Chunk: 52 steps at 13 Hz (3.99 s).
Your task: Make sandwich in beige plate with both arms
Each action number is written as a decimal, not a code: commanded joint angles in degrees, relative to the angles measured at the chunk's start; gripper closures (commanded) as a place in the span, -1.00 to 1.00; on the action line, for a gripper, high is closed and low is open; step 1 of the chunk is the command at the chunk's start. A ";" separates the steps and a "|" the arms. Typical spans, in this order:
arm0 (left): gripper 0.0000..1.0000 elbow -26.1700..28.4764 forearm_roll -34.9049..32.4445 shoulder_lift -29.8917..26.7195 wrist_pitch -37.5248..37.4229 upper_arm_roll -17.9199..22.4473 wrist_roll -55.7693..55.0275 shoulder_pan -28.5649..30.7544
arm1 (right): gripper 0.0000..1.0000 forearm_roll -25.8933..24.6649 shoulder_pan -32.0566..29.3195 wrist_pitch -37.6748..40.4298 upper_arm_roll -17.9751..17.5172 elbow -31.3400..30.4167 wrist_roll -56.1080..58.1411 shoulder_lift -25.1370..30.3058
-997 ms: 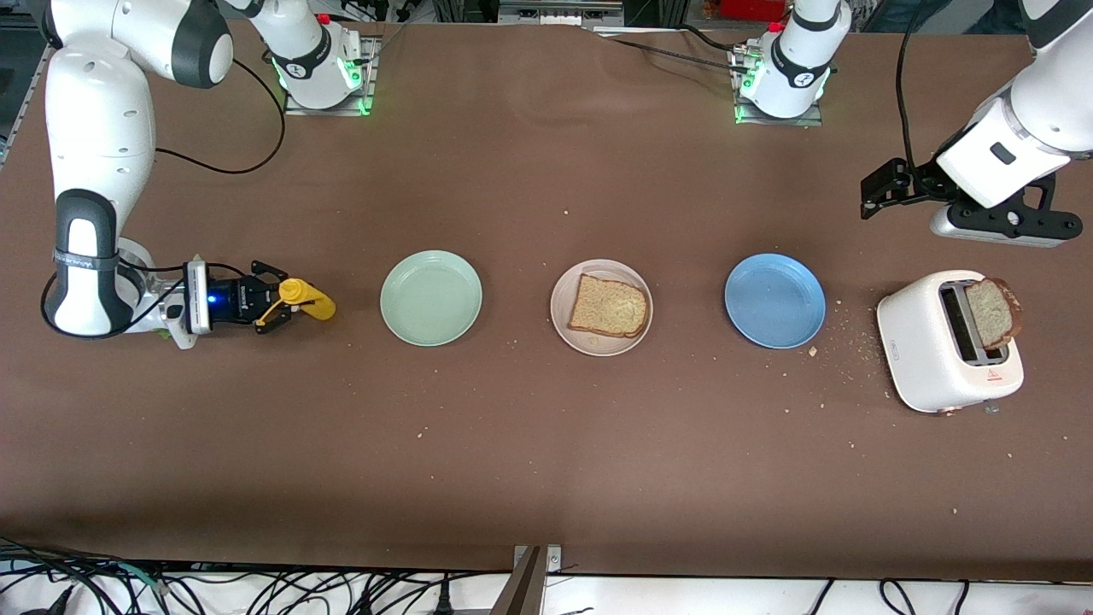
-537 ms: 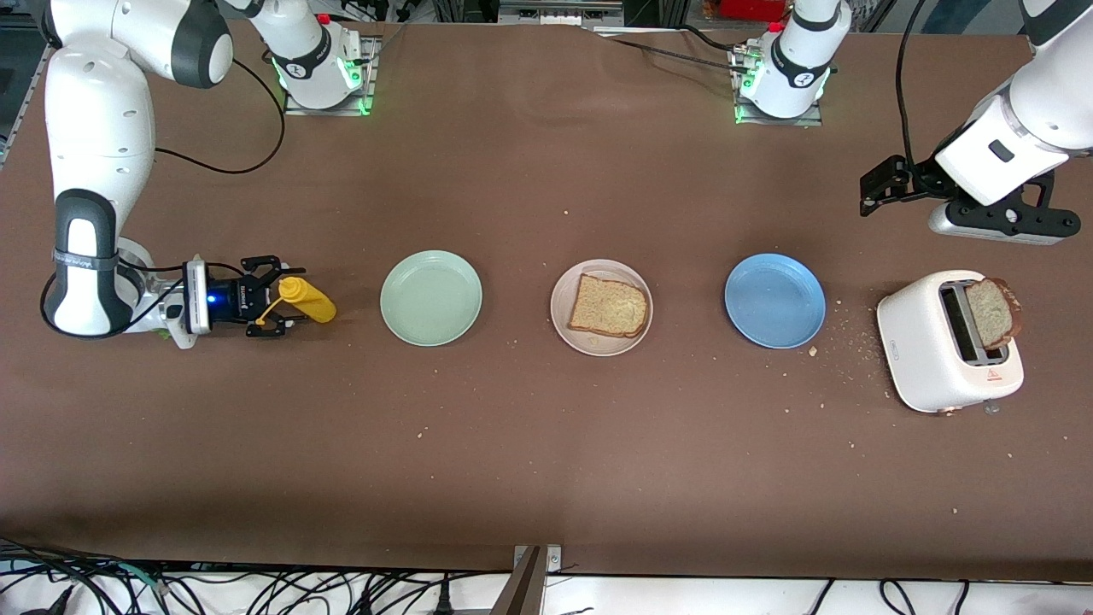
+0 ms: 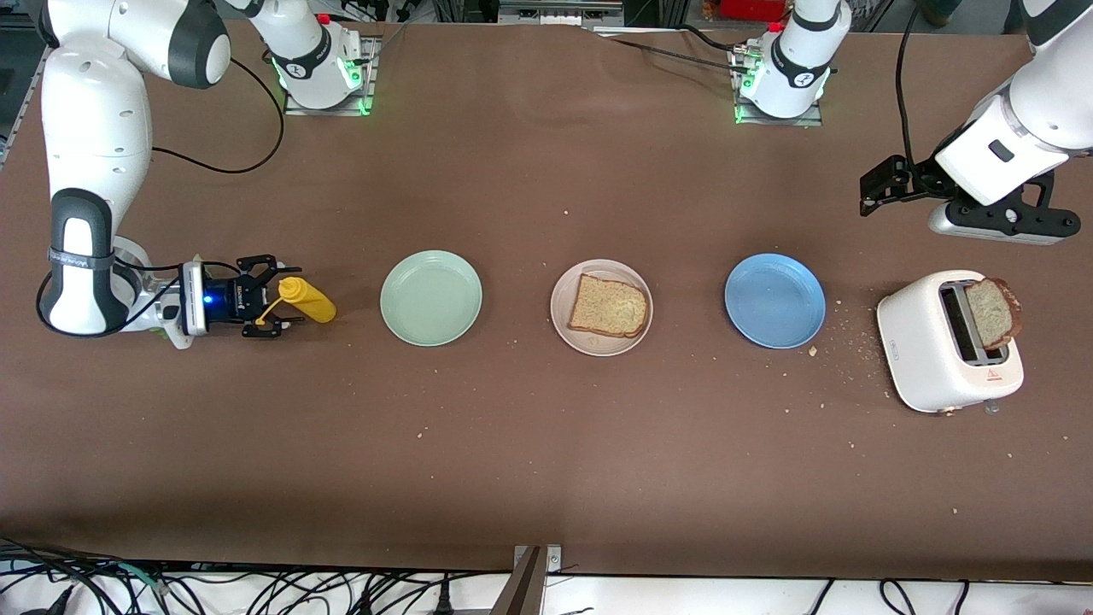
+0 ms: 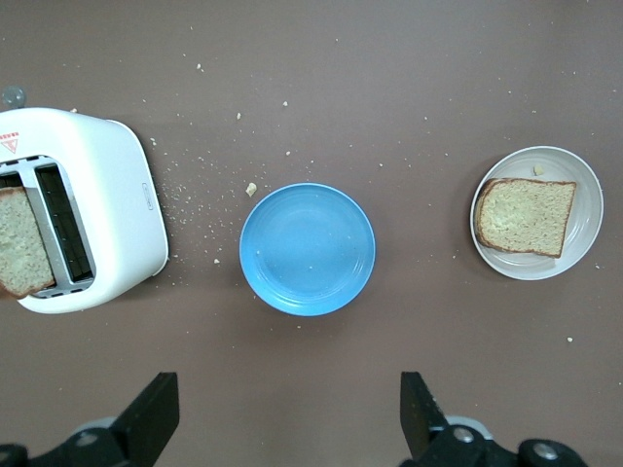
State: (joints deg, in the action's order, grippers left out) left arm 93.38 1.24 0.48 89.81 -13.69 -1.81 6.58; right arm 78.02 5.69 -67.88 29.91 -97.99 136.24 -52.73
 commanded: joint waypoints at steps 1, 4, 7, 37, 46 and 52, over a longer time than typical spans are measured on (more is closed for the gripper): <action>-1.00 0.92 1.57 -1.36 -0.34 0.15 0.67 0.01 | -0.95 -1.19 -1.91 1.53 -0.29 1.66 -2.20 -0.44; -1.00 0.92 1.57 -1.36 -0.43 0.15 0.67 0.01 | -0.95 -2.51 -3.05 1.53 -0.29 2.10 -2.47 -0.44; -1.00 0.92 1.57 -1.36 -0.34 0.15 0.58 0.01 | -0.95 -4.18 -4.28 1.53 -0.12 2.63 -2.65 -0.36; -1.00 0.92 1.66 -1.36 -0.43 0.15 0.67 0.01 | -0.95 -47.41 0.98 -5.13 9.82 39.55 -82.10 13.53; -1.00 0.92 1.58 -1.36 -0.43 0.15 0.67 0.01 | -0.95 -53.49 13.19 -33.42 12.80 17.17 -85.18 13.44; -1.00 0.92 1.66 -1.36 -0.43 0.15 0.67 0.01 | -0.96 -53.58 17.59 -50.39 14.12 1.78 -84.47 13.62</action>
State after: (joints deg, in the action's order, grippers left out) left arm 93.38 1.24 0.43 89.74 -13.71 -1.81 6.55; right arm 25.51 21.14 -113.06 42.96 -89.24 51.63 -41.02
